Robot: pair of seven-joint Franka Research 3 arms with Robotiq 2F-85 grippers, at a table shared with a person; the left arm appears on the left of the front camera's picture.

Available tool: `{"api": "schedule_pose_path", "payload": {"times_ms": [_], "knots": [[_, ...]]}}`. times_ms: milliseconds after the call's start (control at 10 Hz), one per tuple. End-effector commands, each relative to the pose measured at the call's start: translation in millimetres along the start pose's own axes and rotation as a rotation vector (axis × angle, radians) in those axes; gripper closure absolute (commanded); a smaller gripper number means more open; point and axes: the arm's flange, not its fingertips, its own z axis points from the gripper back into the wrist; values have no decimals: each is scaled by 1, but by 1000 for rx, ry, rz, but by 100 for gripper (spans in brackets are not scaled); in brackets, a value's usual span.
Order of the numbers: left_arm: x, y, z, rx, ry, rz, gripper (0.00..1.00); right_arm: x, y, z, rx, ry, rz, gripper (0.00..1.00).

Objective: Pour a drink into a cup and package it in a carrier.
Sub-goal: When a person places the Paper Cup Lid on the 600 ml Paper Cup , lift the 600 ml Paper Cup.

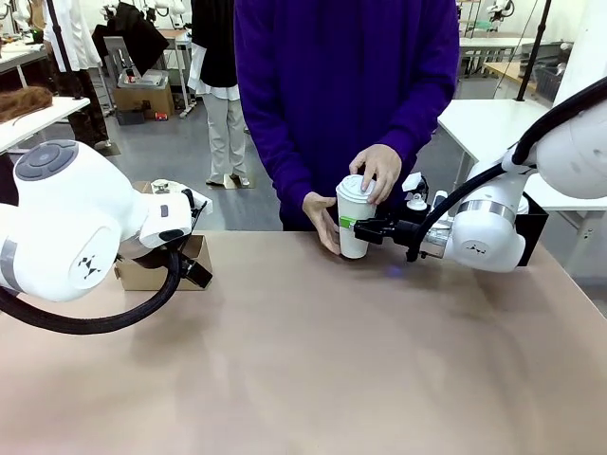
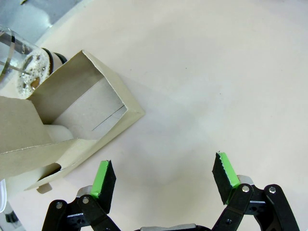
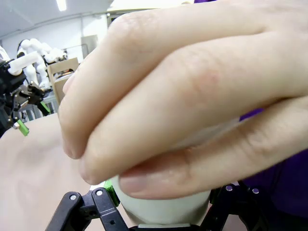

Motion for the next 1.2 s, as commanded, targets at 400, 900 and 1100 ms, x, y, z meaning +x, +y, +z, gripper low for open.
{"api": "schedule_pose_path", "payload": {"times_ms": [400, 900, 1100], "knots": [[0, 0, 0, -1, -1, -1, 0, 5, 3, 1, -3, -4, 1, 20], [0, 0, 0, -1, -1, -1, 0, 5, 3, 1, -3, -4, 1, 20], [0, 0, 0, -1, -1, -1, 0, 5, 3, 1, -3, -4, 1, 20]]}}
